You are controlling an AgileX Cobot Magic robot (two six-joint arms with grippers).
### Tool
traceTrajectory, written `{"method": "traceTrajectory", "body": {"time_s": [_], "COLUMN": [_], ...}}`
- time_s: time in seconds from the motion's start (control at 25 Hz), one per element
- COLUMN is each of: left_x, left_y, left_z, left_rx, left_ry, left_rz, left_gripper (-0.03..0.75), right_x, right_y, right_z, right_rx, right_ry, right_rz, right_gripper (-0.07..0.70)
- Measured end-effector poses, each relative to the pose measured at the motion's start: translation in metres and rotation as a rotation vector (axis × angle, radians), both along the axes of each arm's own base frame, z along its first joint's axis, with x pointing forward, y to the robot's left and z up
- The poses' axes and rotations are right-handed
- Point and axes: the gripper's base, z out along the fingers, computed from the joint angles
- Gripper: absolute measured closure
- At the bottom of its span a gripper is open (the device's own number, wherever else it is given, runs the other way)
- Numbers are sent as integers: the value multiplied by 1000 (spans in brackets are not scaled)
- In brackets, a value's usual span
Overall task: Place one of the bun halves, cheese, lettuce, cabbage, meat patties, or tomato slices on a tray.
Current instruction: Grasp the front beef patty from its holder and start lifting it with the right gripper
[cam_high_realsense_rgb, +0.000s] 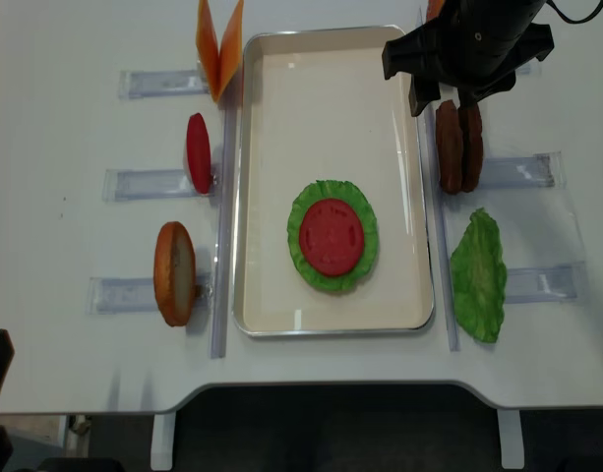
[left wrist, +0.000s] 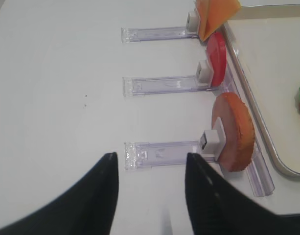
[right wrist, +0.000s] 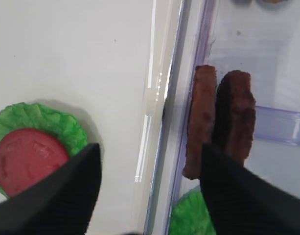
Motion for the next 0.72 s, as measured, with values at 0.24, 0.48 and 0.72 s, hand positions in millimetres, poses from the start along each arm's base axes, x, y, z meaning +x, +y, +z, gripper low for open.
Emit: {"method": "traceTrajectory", "body": {"time_s": [0.24, 0.48, 0.72], "left_x": [0, 0, 0], "left_y": [0, 0, 0], "left_z": [0, 0, 0], "left_rx": [0, 0, 3], "left_ry": [0, 0, 0], "left_rz": [0, 0, -2], "left_gripper": [370, 370, 370], "right_x": [0, 1, 1], "right_y": [0, -1, -1], "right_z": [0, 0, 0], "right_rx": [-4, -10, -17], "right_ry": [-2, -9, -13], "right_rz": [-1, 1, 3], "right_gripper": [209, 209, 209]}}
